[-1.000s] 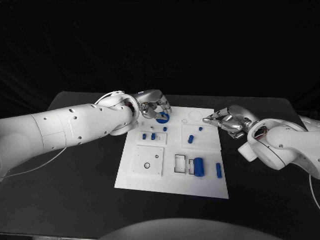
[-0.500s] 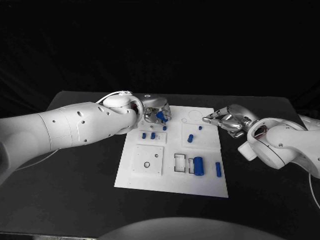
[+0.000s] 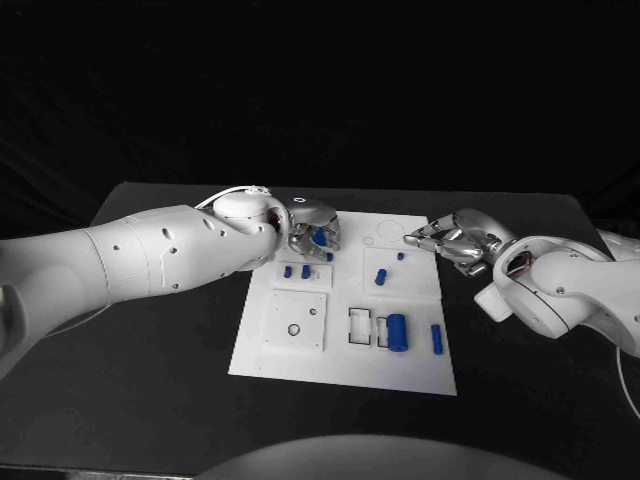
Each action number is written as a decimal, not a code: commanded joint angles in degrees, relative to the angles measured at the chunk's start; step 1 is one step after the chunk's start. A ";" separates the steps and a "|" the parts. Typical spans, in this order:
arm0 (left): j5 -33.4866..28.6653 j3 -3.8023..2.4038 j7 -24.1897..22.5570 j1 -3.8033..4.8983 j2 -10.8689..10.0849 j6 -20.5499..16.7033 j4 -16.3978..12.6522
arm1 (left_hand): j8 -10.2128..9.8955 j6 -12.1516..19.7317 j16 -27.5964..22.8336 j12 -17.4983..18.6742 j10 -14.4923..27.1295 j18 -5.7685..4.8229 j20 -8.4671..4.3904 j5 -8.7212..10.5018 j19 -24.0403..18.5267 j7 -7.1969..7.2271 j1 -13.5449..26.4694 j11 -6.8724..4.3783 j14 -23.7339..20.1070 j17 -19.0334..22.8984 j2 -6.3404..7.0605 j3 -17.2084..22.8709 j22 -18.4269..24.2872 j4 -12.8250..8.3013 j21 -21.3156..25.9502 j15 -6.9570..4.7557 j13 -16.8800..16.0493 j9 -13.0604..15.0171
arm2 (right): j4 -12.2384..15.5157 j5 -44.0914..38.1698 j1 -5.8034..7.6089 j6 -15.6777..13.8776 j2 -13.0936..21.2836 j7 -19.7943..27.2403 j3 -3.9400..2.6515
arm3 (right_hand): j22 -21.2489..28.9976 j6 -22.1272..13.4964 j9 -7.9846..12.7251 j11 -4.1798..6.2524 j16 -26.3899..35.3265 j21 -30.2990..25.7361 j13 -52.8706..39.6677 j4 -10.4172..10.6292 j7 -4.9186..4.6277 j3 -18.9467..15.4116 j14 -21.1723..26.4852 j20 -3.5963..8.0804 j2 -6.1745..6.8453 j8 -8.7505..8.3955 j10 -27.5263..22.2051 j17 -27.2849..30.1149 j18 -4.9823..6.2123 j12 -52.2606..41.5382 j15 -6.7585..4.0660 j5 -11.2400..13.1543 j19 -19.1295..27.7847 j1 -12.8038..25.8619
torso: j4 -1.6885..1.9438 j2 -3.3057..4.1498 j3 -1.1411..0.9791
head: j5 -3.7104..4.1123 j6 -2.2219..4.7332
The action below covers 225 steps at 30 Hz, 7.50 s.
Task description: Assemble the parts on the task board
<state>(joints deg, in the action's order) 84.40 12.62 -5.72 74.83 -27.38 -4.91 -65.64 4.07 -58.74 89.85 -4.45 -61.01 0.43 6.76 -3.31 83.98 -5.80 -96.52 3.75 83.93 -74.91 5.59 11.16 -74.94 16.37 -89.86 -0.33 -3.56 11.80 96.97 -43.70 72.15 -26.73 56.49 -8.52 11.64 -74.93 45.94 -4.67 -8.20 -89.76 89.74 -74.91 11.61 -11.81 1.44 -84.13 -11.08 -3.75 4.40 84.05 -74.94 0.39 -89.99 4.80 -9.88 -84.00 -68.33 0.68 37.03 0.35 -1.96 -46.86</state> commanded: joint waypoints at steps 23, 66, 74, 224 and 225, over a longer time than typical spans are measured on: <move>4.55 -0.02 3.70 -0.68 2.08 2.98 1.65 | -0.44 1.05 0.15 0.74 1.48 -0.43 -0.45 0.33 6.02 0.20 -2.31 -0.57 6.07 -15.09 -0.50 2.83 -15.06 0.12 -0.14 -0.36 0.06 -1.52 | 0.32 0.60 -0.03 1.01 -0.21 0.30 0.01 | -15.07 0.58 -0.12 -0.47 -0.24 0.26 -15.09 -0.17 -0.96 -0.09 -5.87 -0.38 -0.53 0.45 5.95 -15.06 -0.39 -0.01 0.45 0.04 -6.00 0.09 | -0.04 0.01 0.08 | 0.06 -0.29; 6.91 0.00 3.71 -0.78 3.65 7.32 3.15 | 0.18 -0.12 0.15 0.07 0.05 -0.43 -0.19 0.35 6.02 0.38 -1.61 -0.88 6.07 -15.09 -1.32 4.69 -15.06 0.10 -0.14 -0.32 -0.03 -2.15 | 0.63 1.27 -0.03 1.67 -0.02 -0.63 0.01 | -15.07 0.70 -0.15 -0.49 -0.24 0.26 -15.09 -0.10 -0.98 -0.13 -5.87 -0.39 -0.58 0.52 5.95 -15.06 -0.39 -0.01 0.47 0.07 -6.00 0.15 | -0.03 -0.01 0.04 | 0.41 -0.50; 6.98 0.00 3.90 -0.80 3.95 7.67 3.46 | 0.56 -1.43 0.15 -0.19 -1.17 -0.43 -0.10 0.34 6.02 0.71 -1.85 -1.35 6.07 -15.09 -1.43 5.61 -15.06 -0.15 -0.14 -0.79 -0.01 -2.23 | 0.57 1.89 -0.03 2.42 -0.04 -0.98 0.01 | -15.07 0.73 -0.16 -0.50 -0.24 0.26 -15.09 -0.04 -0.99 -0.19 -5.87 -0.40 -0.59 0.54 5.95 -15.06 -0.39 -0.01 0.47 0.09 -6.00 0.23 | 0.04 0.01 0.06 | 0.55 -0.49; 6.35 -0.02 0.48 1.36 -3.52 9.08 -0.11 | 1.13 -6.24 0.15 0.85 -7.88 -0.43 0.45 0.35 6.02 -0.30 -1.73 -0.58 6.07 -15.09 -1.50 9.72 -15.06 0.01 -0.14 0.89 0.10 -2.68 | 0.23 2.94 -0.04 4.04 -0.29 -1.20 0.02 | -15.07 0.68 -0.15 -0.55 -0.24 0.26 -15.09 0.02 -1.05 -0.28 -5.87 -0.43 -0.70 0.51 5.95 -15.06 -0.39 -0.01 0.52 -0.05 -6.00 0.26 | -0.02 0.00 0.04 | -0.08 -0.28; 6.39 -0.02 0.48 1.33 -3.45 9.21 0.02 | 1.12 -6.23 0.15 0.86 -7.86 -0.43 0.45 0.35 6.02 -0.28 -1.75 -0.61 6.07 -15.09 -1.49 9.75 -15.06 0.00 -0.14 0.88 0.10 -2.68 | 0.22 2.94 -0.04 4.07 -0.30 -1.19 0.02 | -15.07 0.68 -0.15 -0.55 -0.24 0.26 -15.09 0.02 -1.05 -0.28 -5.87 -0.43 -0.70 0.51 5.95 -15.06 -0.39 -0.01 0.52 -0.05 -6.00 0.26 | -0.03 -0.01 0.02 | -0.14 -0.28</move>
<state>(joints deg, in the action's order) 89.95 12.51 -5.95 76.31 -30.97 1.97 -65.82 4.82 -65.22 89.85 -3.97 -69.08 0.44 6.78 -2.75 83.97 -6.15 -98.65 3.48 84.04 -74.91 4.19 20.50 -74.91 16.35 -89.86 0.19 -3.43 9.10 97.11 -40.63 72.15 -23.63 56.22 -9.85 11.65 -74.90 46.30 -4.75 -8.41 -89.76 89.74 -74.92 11.61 -11.85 1.44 -83.92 -11.08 -3.98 4.63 83.84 -74.94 0.38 -89.99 5.01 -9.88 -84.00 -68.10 0.66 37.06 0.37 -2.05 -47.21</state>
